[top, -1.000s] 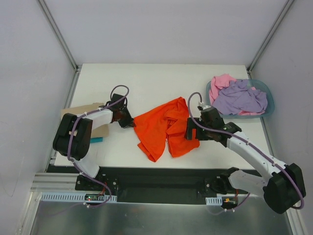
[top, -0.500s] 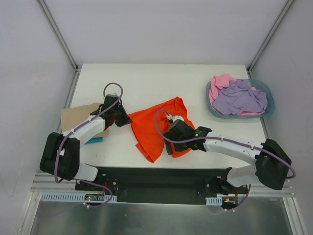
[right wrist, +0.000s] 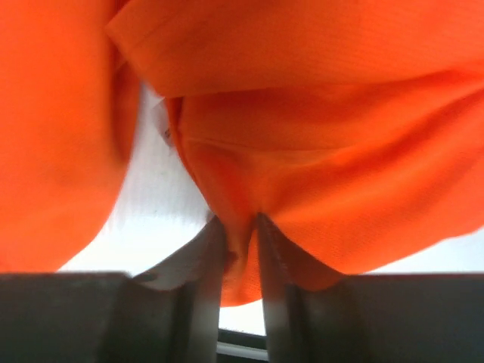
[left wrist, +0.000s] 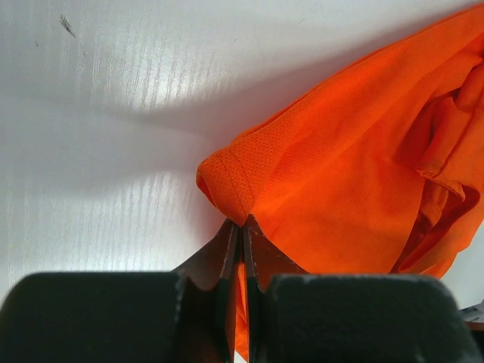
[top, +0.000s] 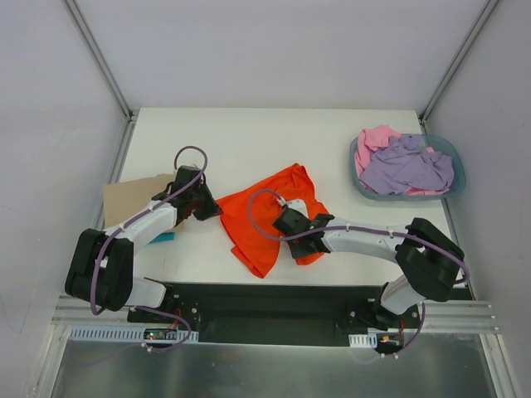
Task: Fold and stack the t-shirts
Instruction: Flatten the tshirt out
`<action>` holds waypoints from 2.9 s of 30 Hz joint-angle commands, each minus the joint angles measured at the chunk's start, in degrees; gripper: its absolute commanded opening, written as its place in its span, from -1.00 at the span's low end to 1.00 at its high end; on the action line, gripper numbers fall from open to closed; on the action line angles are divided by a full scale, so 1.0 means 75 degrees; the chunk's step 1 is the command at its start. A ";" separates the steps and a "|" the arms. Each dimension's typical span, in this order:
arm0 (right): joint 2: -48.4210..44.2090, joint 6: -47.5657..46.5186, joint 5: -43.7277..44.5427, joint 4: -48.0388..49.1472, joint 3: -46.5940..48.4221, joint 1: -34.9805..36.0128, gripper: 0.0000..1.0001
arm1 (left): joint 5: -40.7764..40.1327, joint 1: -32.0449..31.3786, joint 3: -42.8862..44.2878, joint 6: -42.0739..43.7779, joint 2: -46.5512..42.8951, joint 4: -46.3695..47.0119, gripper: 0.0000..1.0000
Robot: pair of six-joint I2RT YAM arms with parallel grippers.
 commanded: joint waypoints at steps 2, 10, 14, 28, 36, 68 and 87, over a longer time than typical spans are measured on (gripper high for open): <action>-0.0467 0.0364 0.1201 -0.0318 -0.0001 -0.0168 -0.99 | -0.0239 -0.0052 -0.0008 0.0237 -0.0385 0.0064 -1.00; -0.2646 -0.0303 0.3013 -0.1383 0.0465 -0.0460 -1.00 | -0.0695 -0.0040 0.0377 0.0471 -0.1204 -0.0181 -1.00; -0.3935 -0.0830 0.4095 -0.1934 0.0994 -0.1196 -0.99 | -0.1268 -0.0040 0.0963 0.0752 -0.2467 -0.0603 -1.00; -0.6867 -0.3222 0.3875 -0.1079 0.4005 -0.1926 -0.99 | -0.1738 -0.0040 0.2991 0.1526 -0.6197 -0.1083 -1.00; -0.7148 -0.3270 0.2809 -0.1455 0.5155 -0.1937 -0.96 | -0.2498 -0.0040 0.3776 0.1738 -0.6807 -0.1365 -1.00; -0.2975 -0.0949 0.0487 -0.1584 0.1888 -0.5347 0.94 | -0.1963 0.0067 0.1768 0.0475 -0.1555 -0.3452 0.99; -0.3878 -0.0960 0.0405 -0.1525 0.0690 -0.5957 0.94 | -0.0133 -0.3589 -0.0794 -0.1497 -0.1795 -0.1963 0.35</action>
